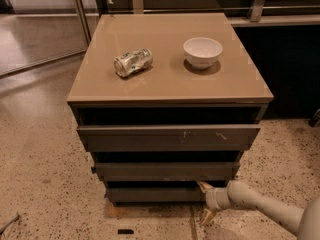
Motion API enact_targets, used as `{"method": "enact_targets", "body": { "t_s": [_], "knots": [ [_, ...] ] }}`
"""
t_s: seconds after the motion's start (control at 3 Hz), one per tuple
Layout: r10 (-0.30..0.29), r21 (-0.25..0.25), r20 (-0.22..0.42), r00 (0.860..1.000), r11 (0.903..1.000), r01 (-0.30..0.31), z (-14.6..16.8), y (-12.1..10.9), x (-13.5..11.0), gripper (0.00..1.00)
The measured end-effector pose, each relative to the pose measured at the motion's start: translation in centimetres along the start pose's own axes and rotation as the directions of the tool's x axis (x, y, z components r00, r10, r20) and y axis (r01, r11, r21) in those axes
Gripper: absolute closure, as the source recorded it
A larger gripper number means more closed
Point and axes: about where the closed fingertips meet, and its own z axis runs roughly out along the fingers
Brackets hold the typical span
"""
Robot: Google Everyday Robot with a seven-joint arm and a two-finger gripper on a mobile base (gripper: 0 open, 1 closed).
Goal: Open bottom drawer
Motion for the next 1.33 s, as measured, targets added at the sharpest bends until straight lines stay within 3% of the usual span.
{"method": "enact_targets", "body": {
  "t_s": [0.33, 1.0, 1.33],
  "knots": [
    [0.019, -0.008, 0.001, 1.000, 0.9998, -0.019, 1.3, -1.2, 0.8, 0.00],
    [0.084, -0.058, -0.045, 0.995, 0.9946, -0.086, 3.8, -1.6, 3.1, 0.00],
    [0.142, -0.101, -0.079, 0.987, 0.9836, -0.149, 5.3, -0.4, 5.1, 0.00]
  ]
}}
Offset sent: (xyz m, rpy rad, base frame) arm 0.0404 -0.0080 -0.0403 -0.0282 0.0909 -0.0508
